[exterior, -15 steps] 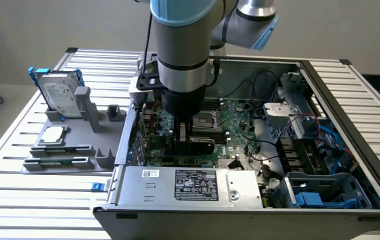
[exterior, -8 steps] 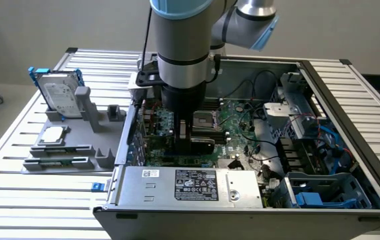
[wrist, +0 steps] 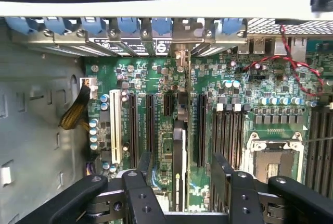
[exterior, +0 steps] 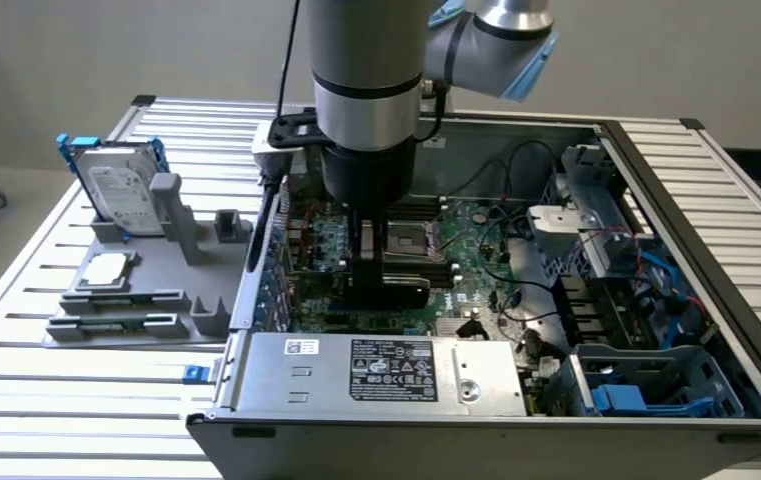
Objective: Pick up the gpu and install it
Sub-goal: 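Insert the gpu into the slot, then press down on the gpu until it lock into place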
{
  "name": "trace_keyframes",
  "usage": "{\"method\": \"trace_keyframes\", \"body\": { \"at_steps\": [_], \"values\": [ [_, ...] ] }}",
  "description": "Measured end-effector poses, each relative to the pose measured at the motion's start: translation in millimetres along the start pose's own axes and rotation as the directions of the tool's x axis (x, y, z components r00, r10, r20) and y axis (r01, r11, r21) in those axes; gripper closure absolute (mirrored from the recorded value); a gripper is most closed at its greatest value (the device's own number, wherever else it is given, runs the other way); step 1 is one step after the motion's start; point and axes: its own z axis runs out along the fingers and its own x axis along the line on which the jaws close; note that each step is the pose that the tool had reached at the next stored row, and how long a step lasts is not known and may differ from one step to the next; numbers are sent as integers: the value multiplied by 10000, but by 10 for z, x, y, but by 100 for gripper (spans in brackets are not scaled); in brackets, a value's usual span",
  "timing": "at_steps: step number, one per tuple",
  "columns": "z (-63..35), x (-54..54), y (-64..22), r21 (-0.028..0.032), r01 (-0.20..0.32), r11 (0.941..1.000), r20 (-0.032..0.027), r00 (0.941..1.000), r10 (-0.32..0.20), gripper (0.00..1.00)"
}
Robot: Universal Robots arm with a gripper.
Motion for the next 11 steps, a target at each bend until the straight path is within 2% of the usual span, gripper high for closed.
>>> {"method": "trace_keyframes", "body": {
  "at_steps": [11],
  "values": [
    [-368, -13, -13, 0, 0, 10000, -1, 10000, 0, 42]
  ]
}}
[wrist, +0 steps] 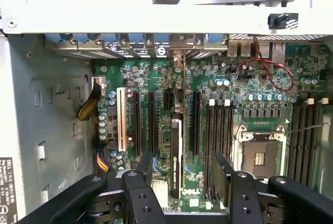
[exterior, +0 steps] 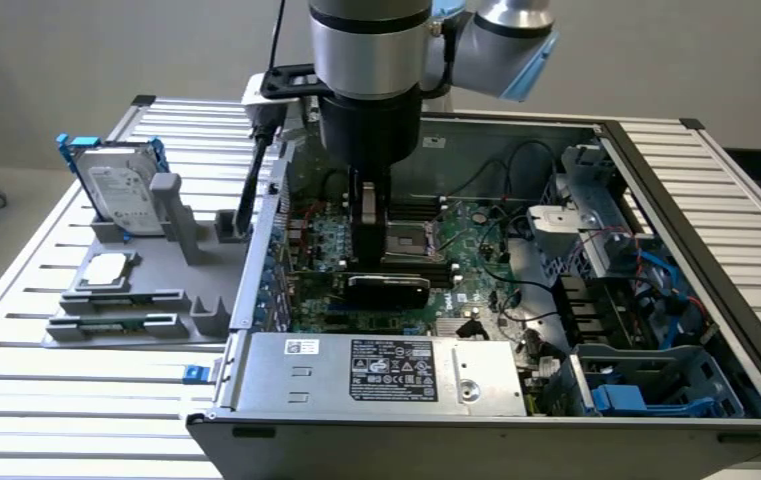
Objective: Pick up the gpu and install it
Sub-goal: 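Press down on the gpu until it lock into place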
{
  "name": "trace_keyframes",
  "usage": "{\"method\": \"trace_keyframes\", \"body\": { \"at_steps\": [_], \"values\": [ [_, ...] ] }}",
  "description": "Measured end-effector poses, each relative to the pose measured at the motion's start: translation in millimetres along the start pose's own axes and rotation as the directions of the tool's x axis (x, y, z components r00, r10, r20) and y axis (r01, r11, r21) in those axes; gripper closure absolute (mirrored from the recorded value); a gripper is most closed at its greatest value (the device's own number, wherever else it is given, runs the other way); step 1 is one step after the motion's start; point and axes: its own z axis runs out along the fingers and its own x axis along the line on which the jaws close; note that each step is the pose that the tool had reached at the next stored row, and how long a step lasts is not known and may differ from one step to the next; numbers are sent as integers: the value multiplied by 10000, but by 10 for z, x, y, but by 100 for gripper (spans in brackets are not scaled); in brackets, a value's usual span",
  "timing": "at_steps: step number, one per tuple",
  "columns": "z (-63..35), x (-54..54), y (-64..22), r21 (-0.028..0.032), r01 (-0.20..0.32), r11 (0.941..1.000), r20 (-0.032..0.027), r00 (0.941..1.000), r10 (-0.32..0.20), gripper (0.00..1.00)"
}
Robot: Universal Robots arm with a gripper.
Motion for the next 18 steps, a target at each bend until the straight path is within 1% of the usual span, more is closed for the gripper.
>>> {"method": "trace_keyframes", "body": {
  "at_steps": [4, 5, 18],
  "values": [
    [-135, -5, -5, 1, 0, 10000, 1, 10000, 0, 42],
    [-151, -5, -6, 1, 1, 10000, 1, 10000, -1, 42],
    [-151, -5, -6, 1, 0, 10000, 1, 10000, 0, 42]
  ]
}}
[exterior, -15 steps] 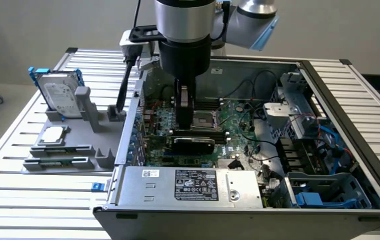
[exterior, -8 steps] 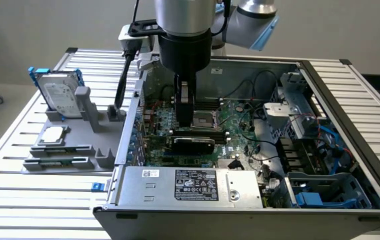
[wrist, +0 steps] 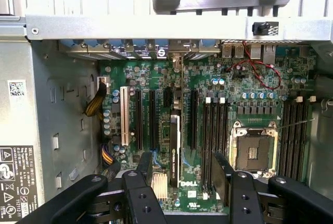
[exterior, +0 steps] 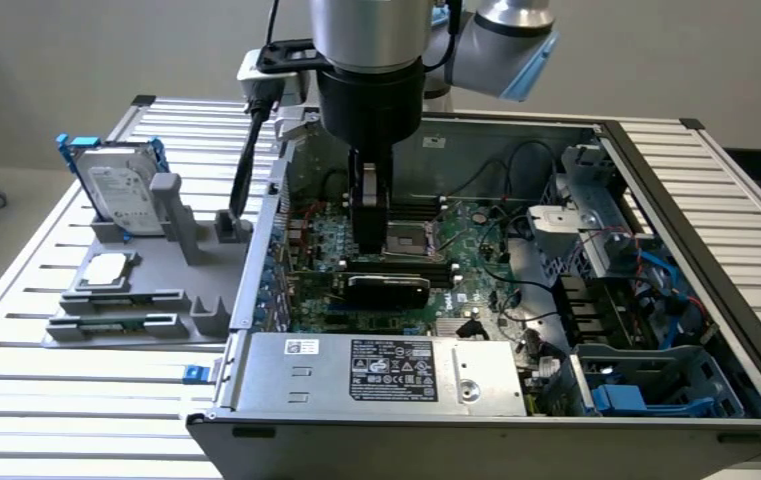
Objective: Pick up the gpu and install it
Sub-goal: 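Press down on the gpu until it lock into place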
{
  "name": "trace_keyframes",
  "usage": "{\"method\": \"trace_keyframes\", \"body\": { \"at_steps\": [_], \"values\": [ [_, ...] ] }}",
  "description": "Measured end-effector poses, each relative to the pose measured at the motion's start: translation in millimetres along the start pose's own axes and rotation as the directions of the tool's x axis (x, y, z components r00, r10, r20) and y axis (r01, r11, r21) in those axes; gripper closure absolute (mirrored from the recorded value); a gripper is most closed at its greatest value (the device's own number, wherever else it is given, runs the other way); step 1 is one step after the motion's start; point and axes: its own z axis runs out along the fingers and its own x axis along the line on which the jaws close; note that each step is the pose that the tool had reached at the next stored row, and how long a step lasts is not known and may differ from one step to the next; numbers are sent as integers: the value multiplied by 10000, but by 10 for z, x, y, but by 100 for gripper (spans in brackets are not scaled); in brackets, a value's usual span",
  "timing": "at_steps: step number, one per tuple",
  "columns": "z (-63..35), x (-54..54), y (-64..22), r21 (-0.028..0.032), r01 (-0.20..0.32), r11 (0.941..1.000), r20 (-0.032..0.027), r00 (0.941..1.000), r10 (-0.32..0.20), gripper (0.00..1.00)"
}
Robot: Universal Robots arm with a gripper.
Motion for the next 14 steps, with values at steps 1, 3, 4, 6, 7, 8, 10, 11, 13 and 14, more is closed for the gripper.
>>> {"method": "trace_keyframes", "body": {
  "at_steps": [1, 3, 4, 6, 7, 8, 10, 11, 13, 14],
  "values": [
    [0, 0, 0, 0, 1, 10000, -1, 10000, -1, 42],
    [0, 0, 0, 0, 0, 10000, -1, 10000, 0, 42],
    [0, 0, 0, 0, 0, 10000, 0, 10000, 0, 42],
    [0, 0, 0, 0, 0, 10000, 0, 10000, 0, 42],
    [0, 0, 0, 0, 0, 10000, 0, 10000, 0, 42],
    [0, 0, 0, 0, 0, 10000, 0, 10000, 0, 42],
    [0, 0, 0, 0, 0, 10000, 0, 10000, 0, 42],
    [0, 0, 0, 0, 0, 10000, 0, 10000, 0, 42],
    [0, 0, 0, -1, 0, 10000, 0, 10000, 0, 42],
    [0, 0, 0, 0, 0, 10000, 0, 10000, 0, 42]
  ]
}}
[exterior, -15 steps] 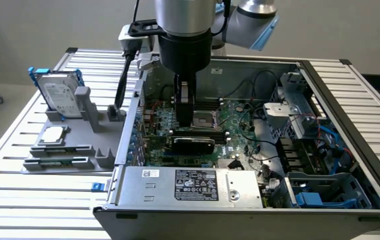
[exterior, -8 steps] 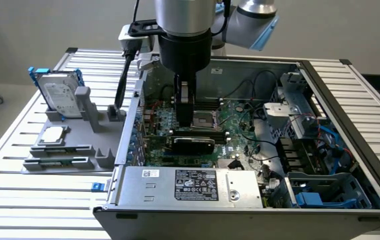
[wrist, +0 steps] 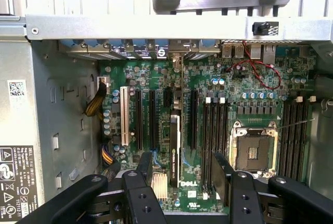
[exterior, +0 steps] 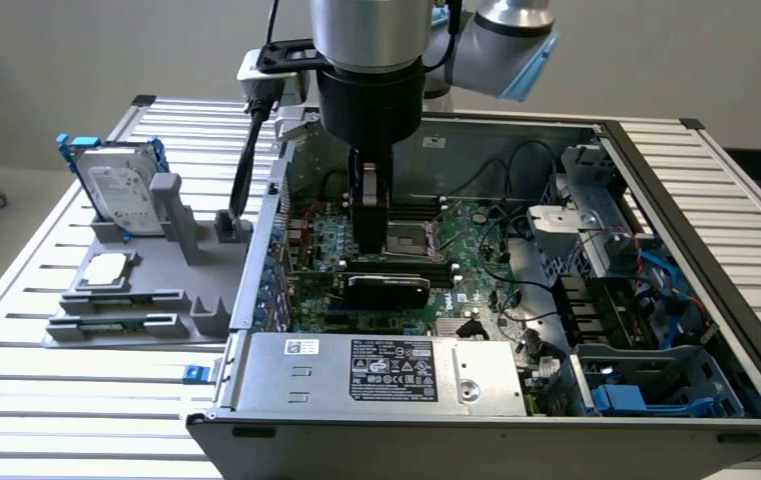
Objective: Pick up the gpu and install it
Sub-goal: 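Press down on the gpu until it lock into place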
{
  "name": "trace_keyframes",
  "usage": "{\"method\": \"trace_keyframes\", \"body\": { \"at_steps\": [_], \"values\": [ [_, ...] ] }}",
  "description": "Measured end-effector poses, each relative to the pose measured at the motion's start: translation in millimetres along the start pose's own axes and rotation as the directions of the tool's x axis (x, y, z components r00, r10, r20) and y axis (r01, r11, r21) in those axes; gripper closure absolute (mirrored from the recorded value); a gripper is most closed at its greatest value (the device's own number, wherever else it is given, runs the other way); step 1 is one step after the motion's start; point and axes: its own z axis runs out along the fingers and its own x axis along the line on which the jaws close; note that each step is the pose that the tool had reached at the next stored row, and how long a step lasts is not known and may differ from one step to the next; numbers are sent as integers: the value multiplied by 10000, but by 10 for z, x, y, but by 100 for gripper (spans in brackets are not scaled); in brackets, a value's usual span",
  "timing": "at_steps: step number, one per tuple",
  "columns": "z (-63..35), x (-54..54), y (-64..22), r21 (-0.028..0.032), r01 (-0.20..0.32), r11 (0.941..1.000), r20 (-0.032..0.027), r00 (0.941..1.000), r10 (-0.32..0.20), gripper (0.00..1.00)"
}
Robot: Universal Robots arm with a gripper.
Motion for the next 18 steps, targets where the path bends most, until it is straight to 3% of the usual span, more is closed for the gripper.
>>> {"method": "trace_keyframes", "body": {
  "at_steps": [10, 13, 18],
  "values": [
    [0, 0, 0, 0, 0, 10000, 1, 10000, 0, 45],
    [0, 0, 0, 0, 0, 10000, 1, 10000, 0, 87],
    [0, 0, 0, 0, 0, 10000, 0, 10000, 0, 90]
  ]
}}
